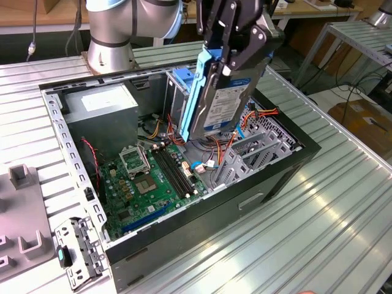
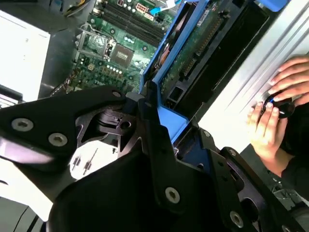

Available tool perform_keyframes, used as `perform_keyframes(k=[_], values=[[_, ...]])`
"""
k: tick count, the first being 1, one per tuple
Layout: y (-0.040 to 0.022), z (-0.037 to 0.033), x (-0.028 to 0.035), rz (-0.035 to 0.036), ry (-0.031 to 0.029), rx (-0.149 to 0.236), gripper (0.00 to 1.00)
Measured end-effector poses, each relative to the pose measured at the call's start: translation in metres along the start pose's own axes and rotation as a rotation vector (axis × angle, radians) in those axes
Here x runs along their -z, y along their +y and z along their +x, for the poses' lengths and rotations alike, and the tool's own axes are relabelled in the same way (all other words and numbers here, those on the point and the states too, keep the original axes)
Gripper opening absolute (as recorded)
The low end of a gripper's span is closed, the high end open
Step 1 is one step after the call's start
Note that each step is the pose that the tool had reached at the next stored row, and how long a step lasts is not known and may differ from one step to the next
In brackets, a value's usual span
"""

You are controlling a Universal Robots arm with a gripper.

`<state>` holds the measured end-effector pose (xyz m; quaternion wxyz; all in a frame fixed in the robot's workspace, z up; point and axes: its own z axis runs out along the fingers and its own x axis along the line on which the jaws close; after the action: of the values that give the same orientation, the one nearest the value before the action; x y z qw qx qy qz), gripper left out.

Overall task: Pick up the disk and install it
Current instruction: 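Insert the disk into the insertion slot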

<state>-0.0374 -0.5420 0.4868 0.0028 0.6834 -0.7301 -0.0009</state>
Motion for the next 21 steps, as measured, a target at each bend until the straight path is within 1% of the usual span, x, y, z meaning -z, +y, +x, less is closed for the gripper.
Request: perform_keyframes(k=[1,2,3,6,7,8,12,13,14,15,16,17,18,19,21], values=[[-0.0167,0.0089,-0.0017,0.0001,0.0,0.0,0.37],[-0.0317,0.0085,-0.0028,0.0,0.0004,0.0,0.37],[-0.0387,0.0081,-0.0034,0.0,0.0008,0.0,0.37],[-0.0522,0.0071,-0.0044,0.0001,0.0018,0.0,0.37],[-0.0579,0.0068,-0.0049,0.0001,0.002,0.0,0.37],[-0.0652,0.0064,-0.0056,0.0002,0.0022,0.0,0.37],[-0.0853,0.0051,-0.0076,0.0003,0.0028,0.0,0.37],[-0.0898,0.0049,-0.0085,0.0014,0.003,0.0,0.37],[-0.0919,0.0047,-0.009,0.0057,0.0042,0.0,0.37],[-0.0924,0.0047,-0.0095,0.0115,0.0048,0.0,0.37],[-0.0924,0.0048,-0.0102,0.0188,0.005,0.0,0.37],[-0.0925,0.0047,-0.0109,0.0223,0.005,0.001,0.37],[-0.0926,0.0047,-0.0125,0.0239,0.005,0.002,0.37],[-0.0926,0.0048,-0.0135,0.024,0.005,0.003,0.37],[-0.0925,0.0052,-0.0151,0.0241,0.0049,0.021,0.37]])
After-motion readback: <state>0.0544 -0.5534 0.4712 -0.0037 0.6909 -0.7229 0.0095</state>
